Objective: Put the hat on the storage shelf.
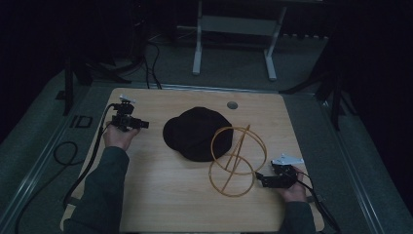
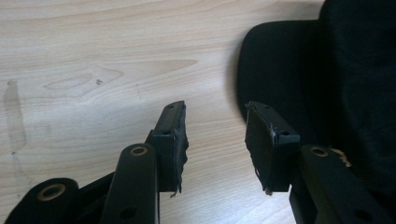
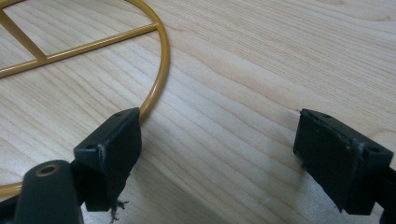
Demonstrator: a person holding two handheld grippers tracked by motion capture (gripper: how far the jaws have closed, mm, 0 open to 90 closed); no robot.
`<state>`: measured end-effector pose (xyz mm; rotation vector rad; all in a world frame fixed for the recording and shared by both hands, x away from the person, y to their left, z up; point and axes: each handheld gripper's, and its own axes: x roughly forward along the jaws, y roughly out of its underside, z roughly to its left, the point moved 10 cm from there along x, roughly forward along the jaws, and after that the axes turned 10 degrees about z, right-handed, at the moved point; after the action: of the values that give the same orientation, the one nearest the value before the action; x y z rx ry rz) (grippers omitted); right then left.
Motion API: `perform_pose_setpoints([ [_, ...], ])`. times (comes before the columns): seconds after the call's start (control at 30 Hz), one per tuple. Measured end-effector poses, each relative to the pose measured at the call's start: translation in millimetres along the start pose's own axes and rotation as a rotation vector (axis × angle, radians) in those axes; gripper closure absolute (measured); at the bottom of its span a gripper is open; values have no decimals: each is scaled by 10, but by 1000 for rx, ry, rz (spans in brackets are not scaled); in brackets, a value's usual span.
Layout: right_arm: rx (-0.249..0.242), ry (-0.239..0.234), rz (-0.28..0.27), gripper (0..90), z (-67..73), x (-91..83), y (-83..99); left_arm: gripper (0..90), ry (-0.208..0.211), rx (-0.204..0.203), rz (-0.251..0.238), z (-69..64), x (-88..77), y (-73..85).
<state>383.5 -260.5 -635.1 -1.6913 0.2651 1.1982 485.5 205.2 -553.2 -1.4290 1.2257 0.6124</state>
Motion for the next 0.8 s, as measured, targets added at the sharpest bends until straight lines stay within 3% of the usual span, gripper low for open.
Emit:
perform_pose_setpoints([
  [0.27,1,0,1,153,-1,3,-4,583,10,-44,14,-24,7,-40],
  [0.8,5,4,2,153,-4,11,-13,590,24,-19,40,-199,37,-111],
])
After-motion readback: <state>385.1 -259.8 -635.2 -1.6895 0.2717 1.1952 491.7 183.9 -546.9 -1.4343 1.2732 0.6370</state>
